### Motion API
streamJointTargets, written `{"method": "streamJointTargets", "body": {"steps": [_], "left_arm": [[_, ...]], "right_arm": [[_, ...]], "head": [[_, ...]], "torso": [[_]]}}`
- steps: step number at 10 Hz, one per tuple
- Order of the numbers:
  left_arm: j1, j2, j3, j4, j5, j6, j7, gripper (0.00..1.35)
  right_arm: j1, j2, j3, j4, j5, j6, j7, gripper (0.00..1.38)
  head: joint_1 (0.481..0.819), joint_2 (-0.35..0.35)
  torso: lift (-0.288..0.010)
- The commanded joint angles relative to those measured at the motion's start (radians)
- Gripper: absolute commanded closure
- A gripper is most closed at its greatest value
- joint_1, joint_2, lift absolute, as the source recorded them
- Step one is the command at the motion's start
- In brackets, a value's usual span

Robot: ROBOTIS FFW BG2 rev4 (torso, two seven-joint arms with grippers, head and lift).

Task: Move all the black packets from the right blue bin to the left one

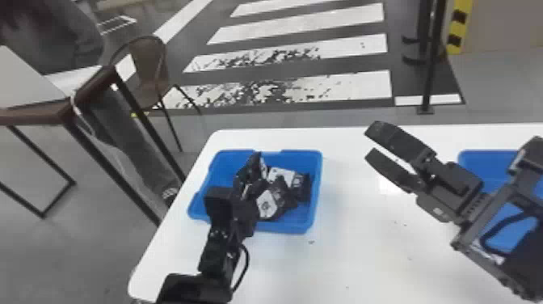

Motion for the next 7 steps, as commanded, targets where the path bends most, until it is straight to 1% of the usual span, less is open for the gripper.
{"method": "streamJointTargets", "body": {"steps": [1, 2, 3, 4, 5, 6, 7], "left_arm": [[-0.001, 0.001, -0.005, 0.018, 0.083, -0.021, -0.017, 0.38], [0.002, 0.002, -0.024, 0.018, 0.118, -0.116, -0.034, 0.01], [0.007, 0.008, -0.066, 0.016, 0.172, -0.217, -0.032, 0.08], [0.019, 0.011, -0.096, -0.016, 0.238, -0.274, -0.032, 0.13], [0.068, 0.011, -0.102, -0.117, 0.246, -0.271, -0.031, 0.08], [0.13, 0.011, -0.098, -0.198, 0.228, -0.328, -0.031, 0.0], [0.196, 0.011, -0.096, -0.301, 0.21, -0.31, -0.031, 0.0]], "right_arm": [[0.013, 0.0, -0.028, -0.006, 0.029, -0.031, 0.011, 0.17], [0.035, 0.001, -0.076, -0.026, 0.108, -0.046, 0.016, 0.17], [0.067, 0.007, -0.132, -0.038, 0.228, -0.098, 0.025, 0.17], [0.109, 0.018, -0.196, -0.06, 0.338, -0.122, 0.031, 0.17], [0.17, 0.032, -0.263, -0.107, 0.457, -0.144, 0.033, 0.17], [0.241, 0.039, -0.311, -0.153, 0.549, -0.179, 0.033, 0.17], [0.322, 0.046, -0.367, -0.205, 0.623, -0.206, 0.033, 0.17]], "head": [[0.695, 0.35], [0.695, 0.35], [0.695, 0.327], [0.695, 0.279], [0.695, 0.25], [0.693, 0.198], [0.692, 0.16]], "torso": [[-0.14], [-0.14], [-0.14], [-0.14], [-0.14], [-0.14], [-0.14]]}}
